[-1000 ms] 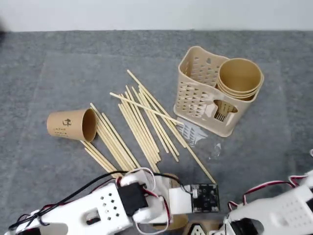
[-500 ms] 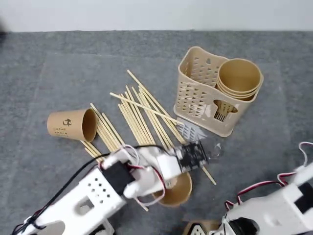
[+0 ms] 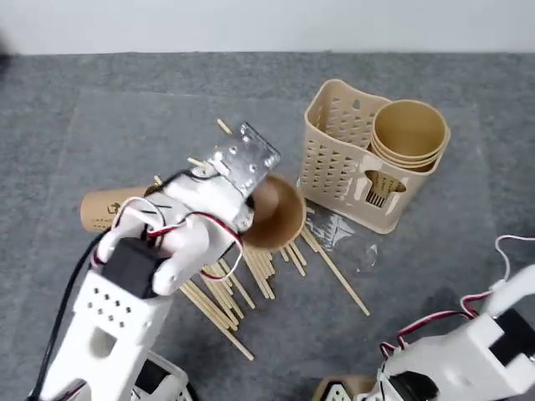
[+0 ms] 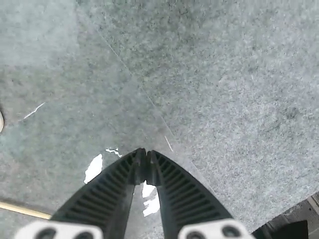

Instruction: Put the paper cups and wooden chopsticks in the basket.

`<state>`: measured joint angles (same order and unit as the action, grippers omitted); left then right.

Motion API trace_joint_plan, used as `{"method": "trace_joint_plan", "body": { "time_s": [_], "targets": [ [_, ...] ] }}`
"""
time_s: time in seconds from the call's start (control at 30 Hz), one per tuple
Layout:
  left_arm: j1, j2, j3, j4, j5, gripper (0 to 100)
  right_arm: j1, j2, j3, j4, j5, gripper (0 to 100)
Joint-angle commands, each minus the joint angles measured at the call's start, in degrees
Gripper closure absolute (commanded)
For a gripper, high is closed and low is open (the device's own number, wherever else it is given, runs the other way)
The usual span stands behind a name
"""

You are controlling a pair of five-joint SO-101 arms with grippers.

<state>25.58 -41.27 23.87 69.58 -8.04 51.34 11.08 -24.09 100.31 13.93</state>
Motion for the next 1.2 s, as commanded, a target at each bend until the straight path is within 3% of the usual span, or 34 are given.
{"method": "trace_joint_plan", "body": {
  "time_s": [0.0,0.27,0.47,0.67,1.17],
  "targets": [
    [0.9,-1.1,-8.0,-5.5,4.7,99,-0.2,-3.9,-2.8,2.2,-0.1,98.9],
    [5.4,-0.6,-8.7,-28.8,15.2,99,-0.4,-4.0,1.4,2.2,-0.1,98.9],
    [12.0,2.9,-5.9,-41.5,17.8,99,-0.1,-4.0,1.8,2.0,-0.1,98.9],
    [15.6,13.5,-10.9,-43.3,17.8,99,-0.3,-4.0,1.8,2.0,-0.1,98.9],
    [15.6,31.8,-19.3,-43.6,17.7,99,-0.2,-3.5,1.8,1.8,0.5,98.9]
  ]
}}
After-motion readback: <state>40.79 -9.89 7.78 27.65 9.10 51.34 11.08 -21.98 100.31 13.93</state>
